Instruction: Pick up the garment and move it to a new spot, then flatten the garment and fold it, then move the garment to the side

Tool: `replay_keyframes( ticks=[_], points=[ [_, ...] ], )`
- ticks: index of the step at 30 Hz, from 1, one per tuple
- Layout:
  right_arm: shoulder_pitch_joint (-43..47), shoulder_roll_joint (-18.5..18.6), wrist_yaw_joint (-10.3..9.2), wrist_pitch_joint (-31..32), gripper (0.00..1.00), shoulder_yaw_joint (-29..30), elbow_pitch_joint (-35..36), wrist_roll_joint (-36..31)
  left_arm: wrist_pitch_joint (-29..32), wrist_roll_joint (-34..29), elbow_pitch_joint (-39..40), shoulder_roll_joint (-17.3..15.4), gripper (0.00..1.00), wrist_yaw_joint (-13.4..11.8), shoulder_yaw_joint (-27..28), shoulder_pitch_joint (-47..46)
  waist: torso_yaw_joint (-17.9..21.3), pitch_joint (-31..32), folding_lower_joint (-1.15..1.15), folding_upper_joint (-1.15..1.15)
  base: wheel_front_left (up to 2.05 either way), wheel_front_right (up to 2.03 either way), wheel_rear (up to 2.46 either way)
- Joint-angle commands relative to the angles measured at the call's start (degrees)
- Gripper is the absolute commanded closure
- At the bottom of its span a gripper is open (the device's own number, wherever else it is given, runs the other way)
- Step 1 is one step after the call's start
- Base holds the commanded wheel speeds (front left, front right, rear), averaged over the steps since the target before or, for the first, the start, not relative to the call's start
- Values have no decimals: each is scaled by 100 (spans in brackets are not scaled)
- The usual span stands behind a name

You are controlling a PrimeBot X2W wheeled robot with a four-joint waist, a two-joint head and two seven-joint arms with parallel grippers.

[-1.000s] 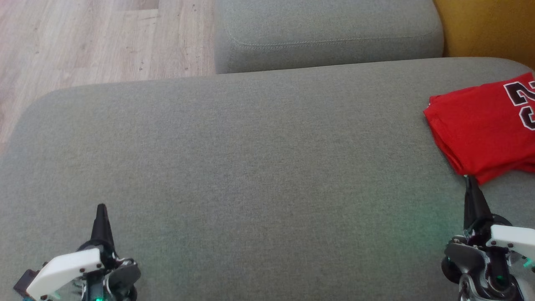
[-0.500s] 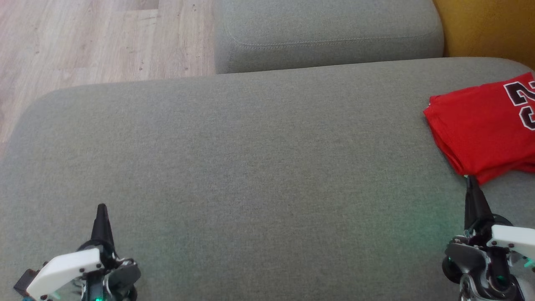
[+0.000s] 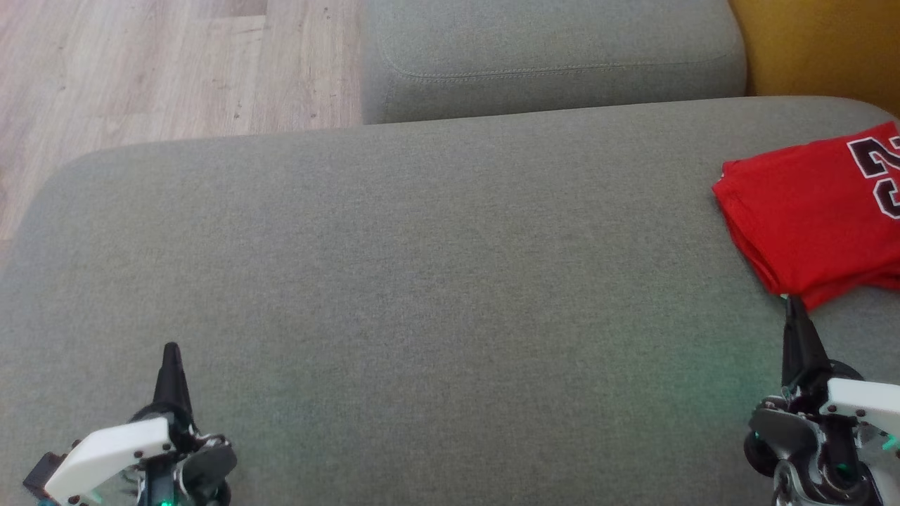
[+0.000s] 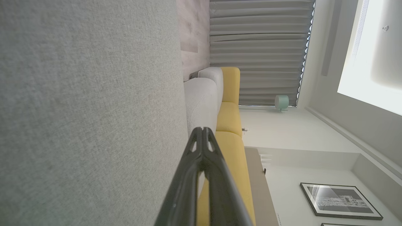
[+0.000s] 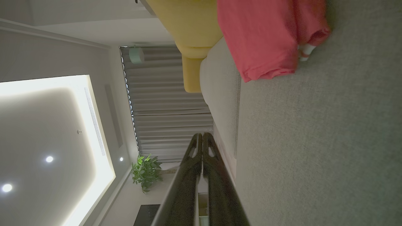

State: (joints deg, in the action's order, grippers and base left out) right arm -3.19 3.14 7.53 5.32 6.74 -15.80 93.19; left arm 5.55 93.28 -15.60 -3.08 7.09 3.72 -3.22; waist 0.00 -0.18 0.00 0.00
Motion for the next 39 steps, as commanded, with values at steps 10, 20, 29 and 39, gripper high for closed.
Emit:
replay_keyframes(
  ticks=[10, 20, 29, 39],
  points=[
    [-293, 26, -4, 61, 100, -91, 182, -45, 40, -56, 158, -30, 100, 40, 213, -291, 0, 0, 0, 0, 0, 0, 0],
    [-294, 19, -4, 69, 100, -80, 181, -54, 48, -65, 157, -23, 100, 40, 224, -292, 0, 0, 0, 0, 0, 0, 0],
    [-295, 13, -4, 76, 100, -73, 181, -61, 54, -71, 157, -17, 100, 40, 232, -292, 0, 0, 0, 0, 0, 0, 0],
    [-295, 8, -4, 82, 100, -65, 180, -67, 60, -78, 157, -12, 100, 40, 239, -293, 0, 0, 0, 0, 0, 0, 0]
  ],
)
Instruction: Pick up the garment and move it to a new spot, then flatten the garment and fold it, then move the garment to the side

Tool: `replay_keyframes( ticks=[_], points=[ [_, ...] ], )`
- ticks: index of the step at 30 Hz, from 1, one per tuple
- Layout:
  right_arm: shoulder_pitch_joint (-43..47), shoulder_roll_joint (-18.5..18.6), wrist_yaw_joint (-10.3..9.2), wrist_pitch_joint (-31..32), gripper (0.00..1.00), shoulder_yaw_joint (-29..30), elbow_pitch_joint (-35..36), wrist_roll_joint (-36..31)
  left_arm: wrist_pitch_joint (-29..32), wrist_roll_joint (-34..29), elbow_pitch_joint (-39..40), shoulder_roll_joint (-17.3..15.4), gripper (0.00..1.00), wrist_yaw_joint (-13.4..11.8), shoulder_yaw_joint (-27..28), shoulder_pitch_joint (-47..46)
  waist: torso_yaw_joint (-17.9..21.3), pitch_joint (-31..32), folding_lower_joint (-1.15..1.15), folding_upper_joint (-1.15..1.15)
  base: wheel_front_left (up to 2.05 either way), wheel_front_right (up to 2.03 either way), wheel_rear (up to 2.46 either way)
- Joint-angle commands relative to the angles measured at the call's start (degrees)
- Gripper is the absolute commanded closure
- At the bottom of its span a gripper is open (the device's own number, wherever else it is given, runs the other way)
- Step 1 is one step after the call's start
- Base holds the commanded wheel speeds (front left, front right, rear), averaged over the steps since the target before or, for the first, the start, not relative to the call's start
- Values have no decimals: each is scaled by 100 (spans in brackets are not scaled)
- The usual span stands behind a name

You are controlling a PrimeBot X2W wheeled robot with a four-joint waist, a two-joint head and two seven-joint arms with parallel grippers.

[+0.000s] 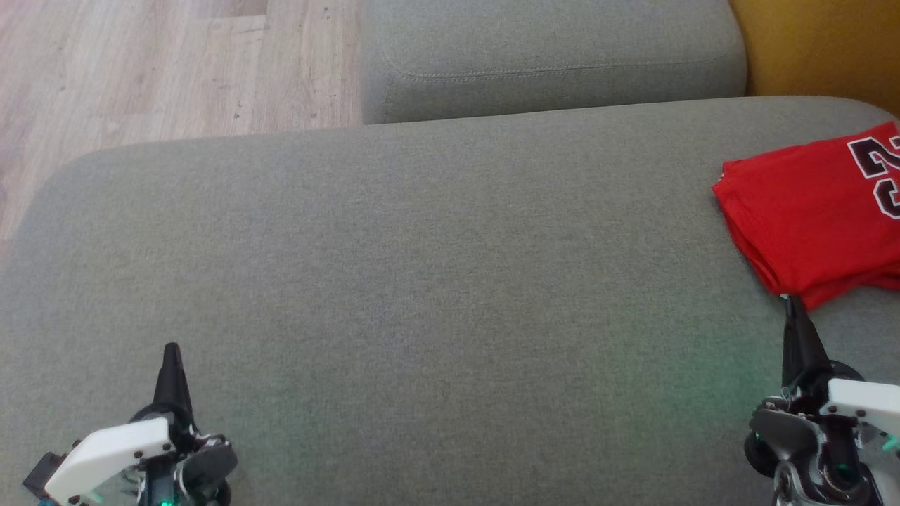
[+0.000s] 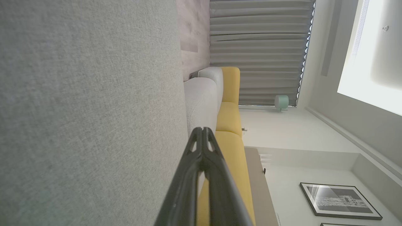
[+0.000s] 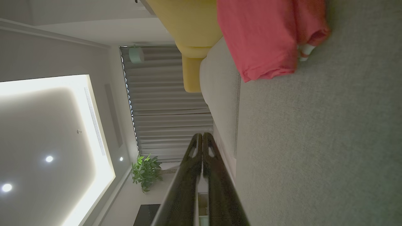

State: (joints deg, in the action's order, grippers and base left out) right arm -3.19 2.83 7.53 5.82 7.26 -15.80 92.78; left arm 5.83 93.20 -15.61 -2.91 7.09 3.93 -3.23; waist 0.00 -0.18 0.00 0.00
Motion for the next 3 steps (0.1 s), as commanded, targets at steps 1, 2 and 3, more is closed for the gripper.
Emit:
replay_keyframes(
  ticks=[1, 2, 3],
  points=[
    [-295, 38, -4, 33, 100, -116, 180, -26, 33, -71, 158, -29, 100, 40, 219, -292, 0, 0, 0, 0, 0, 0, 0],
    [-295, 38, -4, 34, 100, -115, 180, -27, 34, -71, 158, -29, 100, 40, 220, -293, 0, 0, 0, 0, 0, 0, 0],
    [-295, 37, -4, 34, 100, -114, 180, -27, 34, -72, 158, -28, 100, 40, 220, -293, 0, 0, 0, 0, 0, 0, 0]
  ],
)
